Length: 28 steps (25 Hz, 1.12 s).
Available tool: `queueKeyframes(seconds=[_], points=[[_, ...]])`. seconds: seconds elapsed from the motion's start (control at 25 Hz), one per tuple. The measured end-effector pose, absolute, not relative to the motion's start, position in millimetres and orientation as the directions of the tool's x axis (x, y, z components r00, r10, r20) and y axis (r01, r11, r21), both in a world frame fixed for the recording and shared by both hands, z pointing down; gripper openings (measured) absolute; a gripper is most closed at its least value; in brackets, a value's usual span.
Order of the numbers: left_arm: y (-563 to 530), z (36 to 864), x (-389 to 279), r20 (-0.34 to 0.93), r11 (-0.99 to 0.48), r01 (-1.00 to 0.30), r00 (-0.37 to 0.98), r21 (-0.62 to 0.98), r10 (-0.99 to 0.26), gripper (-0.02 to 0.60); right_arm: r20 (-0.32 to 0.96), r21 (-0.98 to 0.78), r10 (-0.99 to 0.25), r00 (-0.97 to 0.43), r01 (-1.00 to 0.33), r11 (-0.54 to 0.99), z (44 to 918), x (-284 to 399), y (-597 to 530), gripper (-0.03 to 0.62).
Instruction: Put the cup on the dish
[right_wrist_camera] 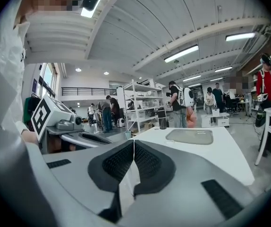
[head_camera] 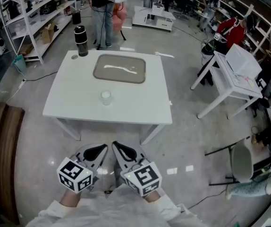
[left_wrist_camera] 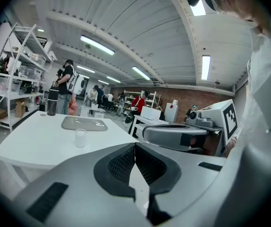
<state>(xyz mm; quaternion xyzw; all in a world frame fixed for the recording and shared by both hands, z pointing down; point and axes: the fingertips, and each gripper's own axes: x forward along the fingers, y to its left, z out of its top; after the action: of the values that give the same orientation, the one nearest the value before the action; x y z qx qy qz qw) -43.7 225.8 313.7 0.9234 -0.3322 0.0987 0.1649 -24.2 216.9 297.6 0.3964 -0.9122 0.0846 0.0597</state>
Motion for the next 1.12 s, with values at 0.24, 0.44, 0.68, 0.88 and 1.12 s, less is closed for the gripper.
queueKeyframes(seconds=[0.24, 0.44, 0.68, 0.88, 1.12], points=[[149.4, 320.3, -36.4, 0.306, -0.702, -0.671, 0.738, 0.238, -0.602, 0.009, 0.181, -0.113, -0.683, -0.708, -0.705, 0.7, 299.0, -19.6, 143.7, 0.015], [90.7, 313.8, -28.6, 0.29, -0.686, -0.683, 0.729, 0.251, -0.62, 0.009, 0.174, -0.109, -0.668, -0.723, -0.688, 0.717, 292.3, -10.5, 82.5, 0.015], [27.3, 310.4, -20.5, 0.29, -0.656, -0.714, 0.699, 0.242, -0.654, 0.009, 0.175, -0.103, -0.637, -0.751, -0.657, 0.747, 288.7, -2.4, 18.3, 0.015], [-5.7, 327.6, -19.6, 0.318, -0.61, -0.746, 0.666, 0.267, -0.675, 0.009, 0.193, -0.108, -0.606, -0.771, -0.631, 0.768, 298.5, 4.2, -13.9, 0.015], [-24.2, 337.7, -18.1, 0.339, -0.581, -0.763, 0.646, 0.283, -0.684, 0.008, 0.197, -0.122, -0.591, -0.782, -0.618, 0.777, 303.6, 9.8, -34.7, 0.015]])
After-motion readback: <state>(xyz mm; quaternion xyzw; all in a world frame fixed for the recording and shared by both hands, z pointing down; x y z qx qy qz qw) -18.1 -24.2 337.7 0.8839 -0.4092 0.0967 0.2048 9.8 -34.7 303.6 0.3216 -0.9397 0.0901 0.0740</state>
